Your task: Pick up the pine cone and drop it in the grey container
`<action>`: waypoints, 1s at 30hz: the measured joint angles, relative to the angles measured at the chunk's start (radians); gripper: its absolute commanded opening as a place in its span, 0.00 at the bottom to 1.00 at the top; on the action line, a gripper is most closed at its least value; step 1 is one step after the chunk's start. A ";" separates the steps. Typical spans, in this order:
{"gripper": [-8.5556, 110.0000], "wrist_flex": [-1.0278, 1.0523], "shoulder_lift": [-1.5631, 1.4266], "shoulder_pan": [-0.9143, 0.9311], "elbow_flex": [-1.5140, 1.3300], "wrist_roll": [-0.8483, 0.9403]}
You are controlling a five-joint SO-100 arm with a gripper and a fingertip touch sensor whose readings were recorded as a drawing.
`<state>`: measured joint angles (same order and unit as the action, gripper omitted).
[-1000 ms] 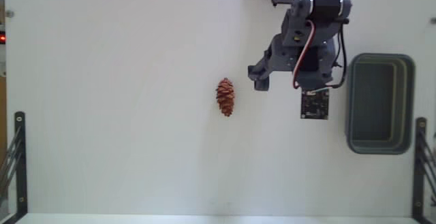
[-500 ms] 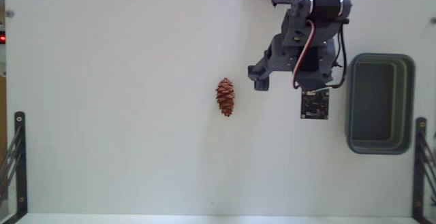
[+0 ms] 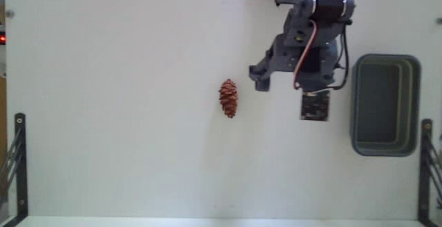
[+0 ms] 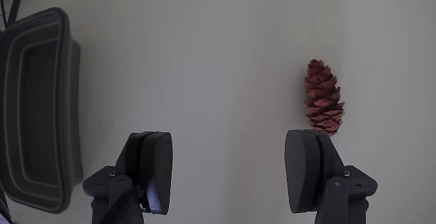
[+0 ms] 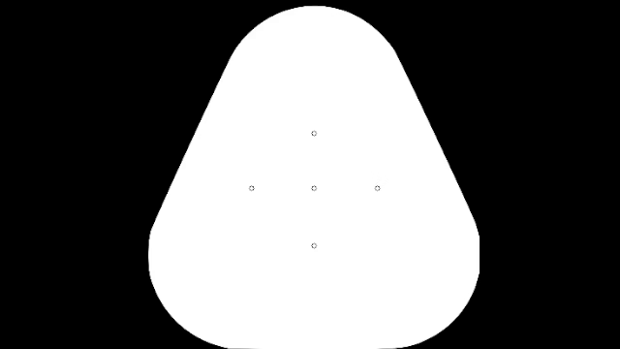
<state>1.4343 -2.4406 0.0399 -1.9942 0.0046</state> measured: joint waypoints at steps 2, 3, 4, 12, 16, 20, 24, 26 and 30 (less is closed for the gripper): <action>1.00 0.000 0.000 0.029 0.000 0.000; 1.00 0.000 0.000 0.040 0.000 0.000; 1.00 0.000 0.000 0.046 0.000 0.000; 1.00 0.000 0.000 0.138 0.000 0.000; 1.00 0.000 0.000 0.190 0.000 -0.002; 1.00 0.000 0.000 0.222 0.000 0.000; 1.00 0.000 0.000 0.255 0.000 0.000; 1.00 0.000 0.000 0.268 0.000 0.000; 1.00 0.000 0.000 0.301 0.000 0.000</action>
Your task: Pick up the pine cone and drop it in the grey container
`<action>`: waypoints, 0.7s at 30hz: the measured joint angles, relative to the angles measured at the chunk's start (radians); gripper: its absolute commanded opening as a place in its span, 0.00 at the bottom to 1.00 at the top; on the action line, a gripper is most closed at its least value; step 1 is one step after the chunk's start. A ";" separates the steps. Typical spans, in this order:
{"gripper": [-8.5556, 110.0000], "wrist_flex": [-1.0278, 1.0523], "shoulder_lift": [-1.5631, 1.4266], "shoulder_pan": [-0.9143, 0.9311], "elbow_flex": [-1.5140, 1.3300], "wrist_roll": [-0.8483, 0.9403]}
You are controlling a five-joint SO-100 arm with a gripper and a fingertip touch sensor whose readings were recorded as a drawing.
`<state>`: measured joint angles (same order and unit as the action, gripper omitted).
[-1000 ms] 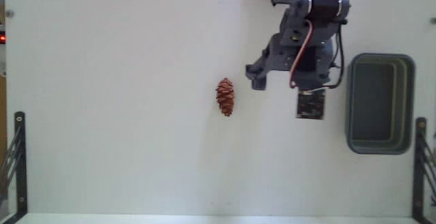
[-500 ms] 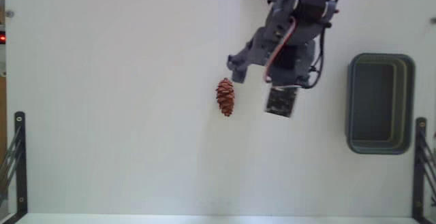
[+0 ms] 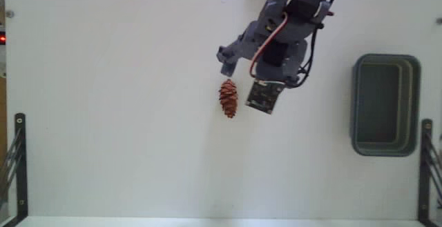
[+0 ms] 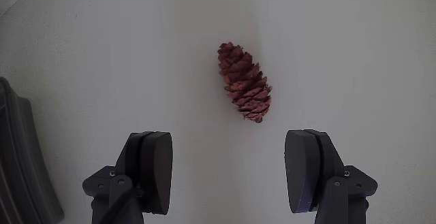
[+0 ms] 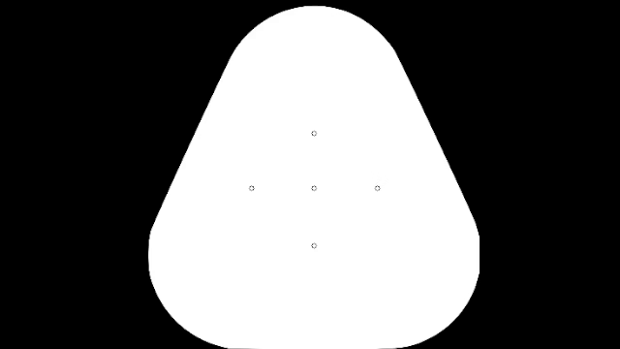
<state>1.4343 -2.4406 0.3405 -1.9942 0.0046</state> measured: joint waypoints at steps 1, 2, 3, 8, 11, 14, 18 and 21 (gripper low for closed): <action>1.00 0.000 0.000 0.006 0.000 0.000; 1.00 0.000 0.000 0.012 0.000 0.000; 1.00 0.000 0.000 0.020 0.000 0.000; 1.00 0.000 0.000 0.035 0.000 -0.002; 1.00 0.000 0.000 0.031 0.000 0.000; 1.00 0.000 0.000 0.034 0.000 0.000; 1.00 0.000 0.000 0.008 0.000 -0.002; 1.00 0.000 0.000 -0.012 0.000 0.000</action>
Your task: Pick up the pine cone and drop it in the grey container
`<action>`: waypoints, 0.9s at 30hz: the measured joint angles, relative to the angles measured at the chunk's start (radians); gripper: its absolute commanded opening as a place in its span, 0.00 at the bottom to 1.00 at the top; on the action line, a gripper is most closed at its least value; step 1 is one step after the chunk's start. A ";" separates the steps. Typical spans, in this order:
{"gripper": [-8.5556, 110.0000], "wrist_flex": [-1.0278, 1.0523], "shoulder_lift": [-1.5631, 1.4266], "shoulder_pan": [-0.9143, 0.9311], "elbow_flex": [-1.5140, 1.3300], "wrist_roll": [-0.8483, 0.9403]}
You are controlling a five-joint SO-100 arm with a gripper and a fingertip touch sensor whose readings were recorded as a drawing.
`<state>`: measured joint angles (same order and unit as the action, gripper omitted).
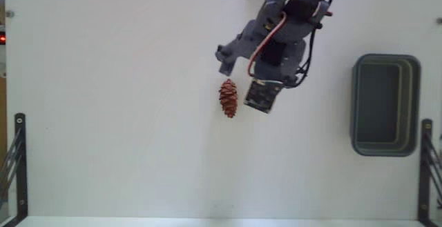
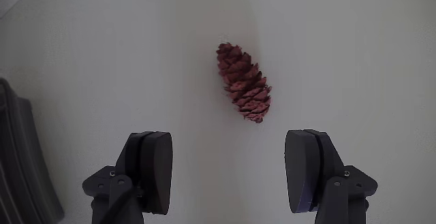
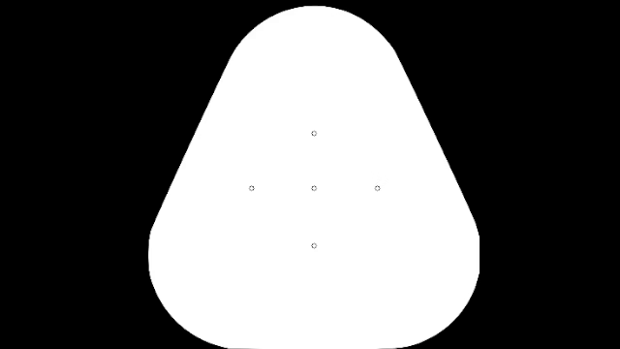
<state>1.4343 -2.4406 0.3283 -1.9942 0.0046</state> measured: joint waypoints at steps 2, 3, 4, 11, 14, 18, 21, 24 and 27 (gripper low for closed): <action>1.00 0.000 0.000 0.005 0.000 0.000; 1.00 0.000 0.000 0.008 0.000 0.000; 1.00 0.000 0.000 0.008 0.000 0.000; 1.00 0.000 0.000 0.003 0.000 0.000; 1.00 0.000 0.000 0.003 0.000 0.000; 1.00 -0.043 0.037 0.003 0.000 0.000; 1.00 -0.103 0.110 0.003 0.000 0.000; 1.00 -0.156 0.186 0.003 0.002 0.000; 1.00 -0.195 0.262 0.002 0.011 0.000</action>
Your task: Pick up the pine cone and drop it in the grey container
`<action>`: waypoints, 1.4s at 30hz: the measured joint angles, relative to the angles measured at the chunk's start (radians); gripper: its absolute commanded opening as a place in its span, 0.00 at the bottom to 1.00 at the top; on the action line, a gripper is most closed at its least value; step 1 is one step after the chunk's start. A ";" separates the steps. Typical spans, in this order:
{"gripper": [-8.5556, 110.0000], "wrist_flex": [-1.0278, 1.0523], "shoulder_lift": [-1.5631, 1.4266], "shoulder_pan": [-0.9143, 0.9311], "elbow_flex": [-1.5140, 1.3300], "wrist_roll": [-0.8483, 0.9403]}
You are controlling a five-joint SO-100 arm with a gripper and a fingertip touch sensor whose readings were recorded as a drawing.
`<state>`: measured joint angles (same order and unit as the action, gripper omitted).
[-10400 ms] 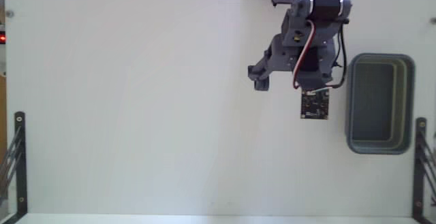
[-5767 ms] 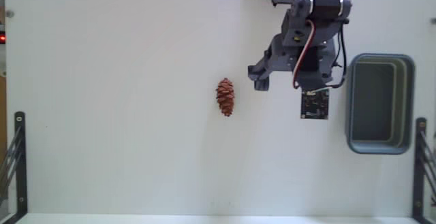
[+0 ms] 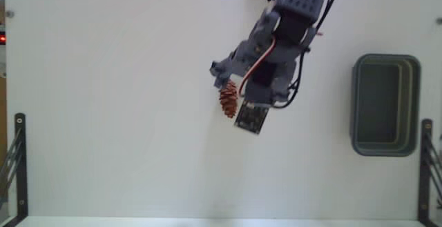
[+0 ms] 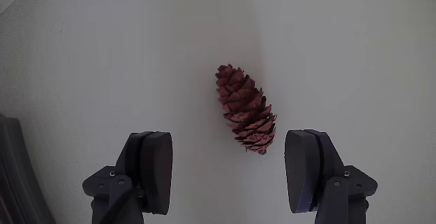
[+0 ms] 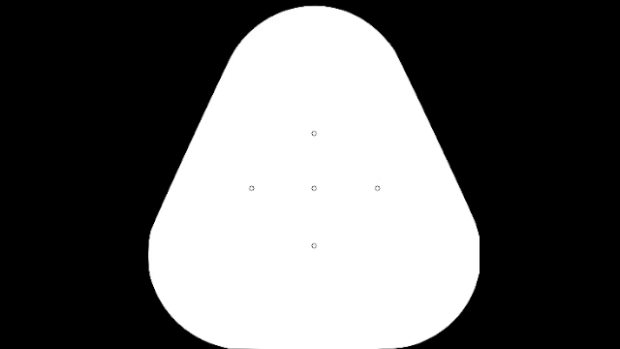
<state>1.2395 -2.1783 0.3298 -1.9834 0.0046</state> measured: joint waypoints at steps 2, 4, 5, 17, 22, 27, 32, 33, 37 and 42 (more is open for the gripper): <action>1.00 -0.031 0.037 0.002 0.014 0.000; 1.00 -0.052 0.077 0.002 0.040 0.000; 1.00 -0.061 0.098 0.002 0.052 0.000; 1.00 -0.138 0.273 0.002 0.144 0.000; 1.00 -0.140 0.273 0.002 0.144 0.000; 1.00 -0.141 0.273 0.002 0.144 0.000; 1.00 -0.155 0.273 0.002 0.144 0.000; 1.00 -0.164 0.273 0.002 0.141 0.000; 1.00 -0.195 0.273 0.002 0.123 0.000; 1.00 -0.232 0.273 0.002 0.081 -0.002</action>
<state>1.0078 -1.9052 0.3313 -1.9021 0.0031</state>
